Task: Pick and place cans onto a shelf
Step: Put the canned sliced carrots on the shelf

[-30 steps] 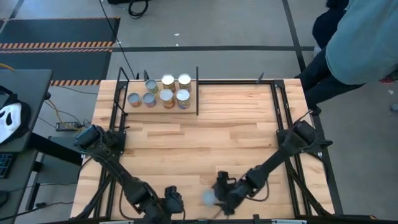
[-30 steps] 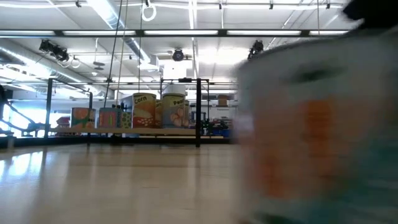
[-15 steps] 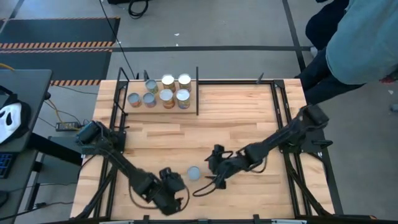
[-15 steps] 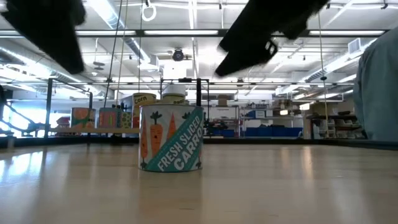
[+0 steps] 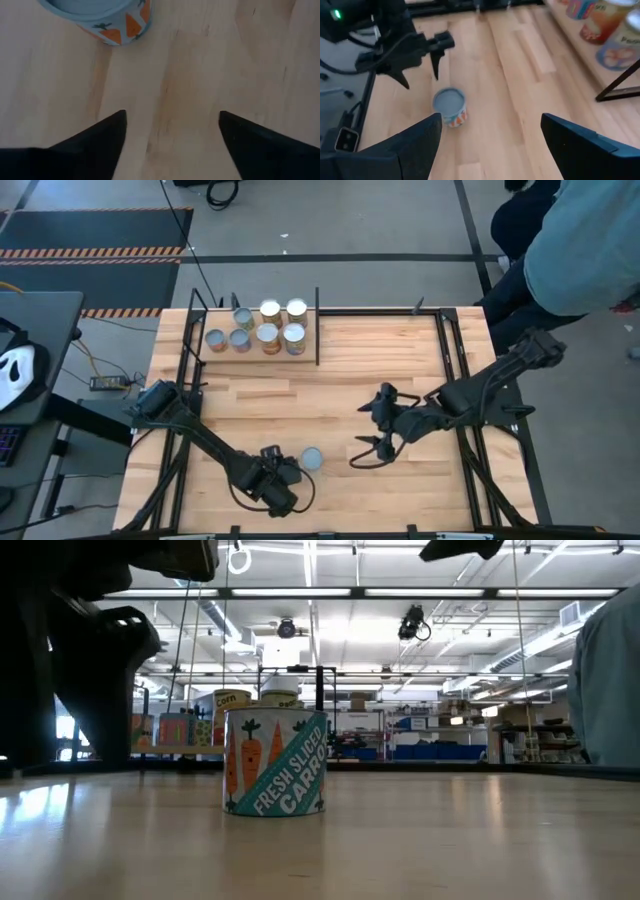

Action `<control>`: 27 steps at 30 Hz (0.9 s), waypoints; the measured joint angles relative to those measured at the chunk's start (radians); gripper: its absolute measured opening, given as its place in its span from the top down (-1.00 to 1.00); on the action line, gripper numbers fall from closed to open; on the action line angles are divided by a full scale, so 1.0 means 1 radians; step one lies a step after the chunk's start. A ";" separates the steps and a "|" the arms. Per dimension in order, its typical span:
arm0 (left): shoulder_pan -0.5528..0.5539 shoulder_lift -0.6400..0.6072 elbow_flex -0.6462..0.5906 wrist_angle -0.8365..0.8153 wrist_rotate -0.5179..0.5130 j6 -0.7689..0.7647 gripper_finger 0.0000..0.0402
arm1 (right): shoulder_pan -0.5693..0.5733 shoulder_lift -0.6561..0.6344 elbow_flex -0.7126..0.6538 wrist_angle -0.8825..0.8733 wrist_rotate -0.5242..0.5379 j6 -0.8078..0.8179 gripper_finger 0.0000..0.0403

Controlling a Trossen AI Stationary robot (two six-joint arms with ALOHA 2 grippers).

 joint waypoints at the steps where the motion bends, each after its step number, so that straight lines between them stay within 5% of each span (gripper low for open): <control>1: -0.002 0.000 0.000 0.000 -0.010 0.004 -0.53 | 0.002 -0.010 0.000 0.002 0.008 0.000 -0.73; 6: -0.006 0.003 0.000 -0.031 -0.019 -0.025 -0.01 | 0.020 -0.031 0.000 -0.014 0.018 0.004 -0.73; 10: 0.024 0.015 0.000 -0.043 0.098 -0.023 0.08 | 0.041 -0.030 -0.001 -0.037 0.017 0.045 -0.73; 17: 0.077 0.012 0.002 -0.009 0.147 -0.064 -0.41 | 0.051 0.002 -0.001 -0.042 0.017 0.092 -0.73; 22: 0.079 0.016 0.002 0.050 0.025 -0.050 -0.80 | 0.058 0.018 -0.001 -0.046 0.013 0.105 -0.73; 27: 0.091 0.103 0.002 0.152 -0.093 -0.029 -0.95 | 0.075 0.044 -0.001 -0.027 0.031 0.065 -0.73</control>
